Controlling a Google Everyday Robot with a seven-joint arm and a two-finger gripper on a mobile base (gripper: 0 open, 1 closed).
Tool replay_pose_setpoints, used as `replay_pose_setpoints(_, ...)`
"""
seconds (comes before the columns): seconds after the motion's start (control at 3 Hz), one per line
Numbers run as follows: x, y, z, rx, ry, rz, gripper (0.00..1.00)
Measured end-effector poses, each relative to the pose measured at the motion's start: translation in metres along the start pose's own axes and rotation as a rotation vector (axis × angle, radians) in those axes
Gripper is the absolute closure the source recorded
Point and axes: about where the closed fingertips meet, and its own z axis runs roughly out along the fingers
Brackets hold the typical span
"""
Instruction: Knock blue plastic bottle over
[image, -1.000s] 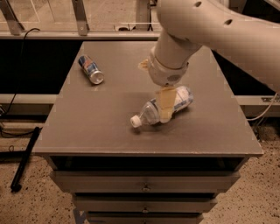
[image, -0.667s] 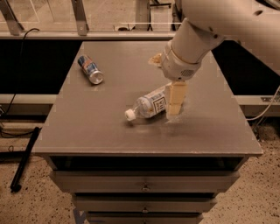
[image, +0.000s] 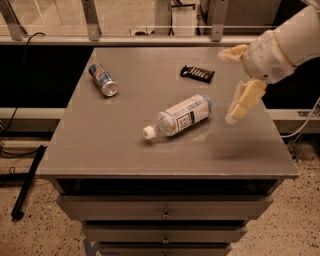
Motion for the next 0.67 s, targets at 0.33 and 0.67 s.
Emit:
replay_pose_setpoints(0.33, 0.021, 0.000, -0.043, 0.065, -0.176, 0.115, 0.00)
replay_pose_setpoints(0.67, 0.011, 0.000, -0.056, 0.080, -0.259, 0.144, 0.00)
